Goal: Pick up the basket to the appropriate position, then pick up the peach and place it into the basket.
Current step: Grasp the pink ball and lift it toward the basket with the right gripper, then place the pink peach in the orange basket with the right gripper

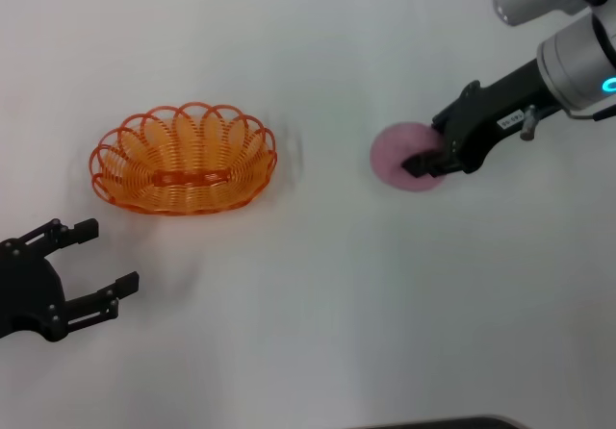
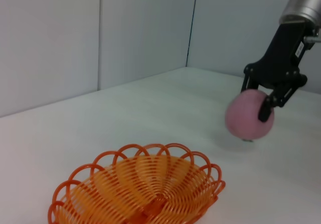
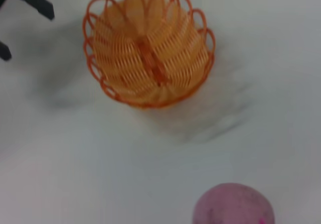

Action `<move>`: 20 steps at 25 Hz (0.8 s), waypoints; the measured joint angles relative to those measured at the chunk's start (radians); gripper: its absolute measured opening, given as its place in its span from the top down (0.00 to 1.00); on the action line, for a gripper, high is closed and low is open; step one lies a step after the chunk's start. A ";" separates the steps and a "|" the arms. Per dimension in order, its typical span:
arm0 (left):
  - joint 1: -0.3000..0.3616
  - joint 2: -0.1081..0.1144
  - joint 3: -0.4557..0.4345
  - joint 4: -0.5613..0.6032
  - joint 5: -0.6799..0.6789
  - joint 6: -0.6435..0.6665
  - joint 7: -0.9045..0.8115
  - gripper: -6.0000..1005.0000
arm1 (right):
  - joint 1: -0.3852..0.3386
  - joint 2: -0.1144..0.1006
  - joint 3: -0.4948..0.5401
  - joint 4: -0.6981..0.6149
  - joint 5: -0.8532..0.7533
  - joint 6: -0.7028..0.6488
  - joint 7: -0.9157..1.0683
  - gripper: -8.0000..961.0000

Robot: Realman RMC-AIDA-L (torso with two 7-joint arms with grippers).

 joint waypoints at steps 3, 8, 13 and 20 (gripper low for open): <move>-0.002 0.000 0.000 0.000 -0.001 0.001 0.000 0.16 | -0.002 -0.001 0.014 -0.012 0.038 -0.010 -0.006 0.64; -0.003 0.000 0.000 -0.001 -0.002 -0.003 -0.002 0.16 | 0.003 0.001 0.011 -0.031 0.116 -0.010 -0.008 0.67; -0.004 0.000 0.000 -0.004 -0.002 -0.004 -0.003 0.16 | 0.026 0.004 -0.005 -0.032 0.210 0.014 -0.015 0.72; -0.005 0.000 0.001 -0.007 -0.002 -0.006 -0.003 0.16 | 0.055 0.009 -0.143 0.009 0.285 0.143 -0.019 0.75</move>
